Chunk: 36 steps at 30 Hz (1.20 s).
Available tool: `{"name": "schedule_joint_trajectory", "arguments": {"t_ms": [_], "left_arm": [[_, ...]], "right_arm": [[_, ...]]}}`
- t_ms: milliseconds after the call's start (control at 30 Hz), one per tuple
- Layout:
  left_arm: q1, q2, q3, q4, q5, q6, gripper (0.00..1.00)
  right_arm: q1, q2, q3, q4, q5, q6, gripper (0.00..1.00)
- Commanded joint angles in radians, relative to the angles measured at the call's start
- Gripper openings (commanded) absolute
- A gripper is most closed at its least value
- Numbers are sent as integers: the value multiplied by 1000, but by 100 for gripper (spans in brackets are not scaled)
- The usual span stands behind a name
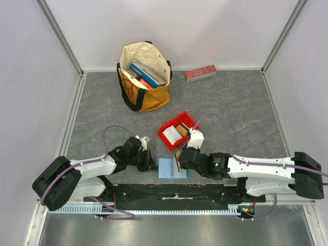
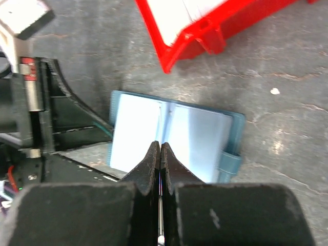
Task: Put the credit cards into the card holder
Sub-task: Turn over the card holder at the center of the board.
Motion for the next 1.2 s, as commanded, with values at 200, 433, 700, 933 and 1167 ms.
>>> {"name": "schedule_joint_trajectory", "arguments": {"t_ms": [200,433,700,933,1167], "left_arm": [[-2,1,-4,-29,-23,15,2],[0,4,4,-34,-24,17,2],[-2,9,7,-34,-24,17,2],[0,23,5,-25,-26,15,2],[0,30,-4,-12,-32,10,2]], "right_arm": [[-9,75,30,-183,54,95,0],[-11,109,36,-194,53,106,0],[-6,203,34,-122,9,100,0],[44,336,62,-30,-13,86,0],[69,267,84,111,-7,20,0]]}}
